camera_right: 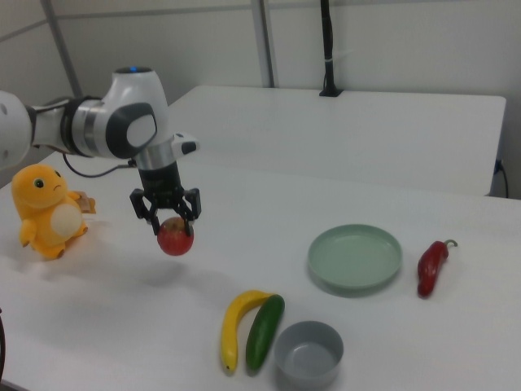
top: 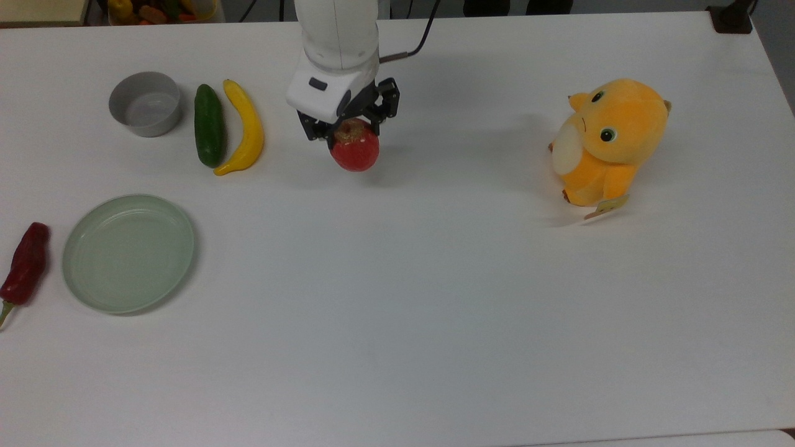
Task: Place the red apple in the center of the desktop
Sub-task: 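Carry the apple toward the middle of the table and lower it, then open the gripper to release the apple onto the table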
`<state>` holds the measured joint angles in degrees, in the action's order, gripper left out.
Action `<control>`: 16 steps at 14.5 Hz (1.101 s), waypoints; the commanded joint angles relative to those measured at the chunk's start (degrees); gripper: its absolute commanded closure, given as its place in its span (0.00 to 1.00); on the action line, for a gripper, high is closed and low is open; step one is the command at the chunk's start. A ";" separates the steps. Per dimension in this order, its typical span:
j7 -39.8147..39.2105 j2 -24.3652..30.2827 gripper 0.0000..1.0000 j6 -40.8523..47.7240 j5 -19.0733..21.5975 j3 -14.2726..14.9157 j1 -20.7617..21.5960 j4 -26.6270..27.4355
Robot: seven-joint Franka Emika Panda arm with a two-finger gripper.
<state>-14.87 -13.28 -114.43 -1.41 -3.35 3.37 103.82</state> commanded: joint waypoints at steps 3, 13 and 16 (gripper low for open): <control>4.23 -3.50 0.69 -6.23 -4.04 -0.08 2.08 2.70; 8.19 -2.29 0.00 -5.55 -3.87 -0.08 1.99 0.95; 8.28 -0.79 0.00 -0.63 -3.78 -0.17 1.99 -1.95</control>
<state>-8.24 -16.69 -119.89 -4.18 -3.37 5.14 103.92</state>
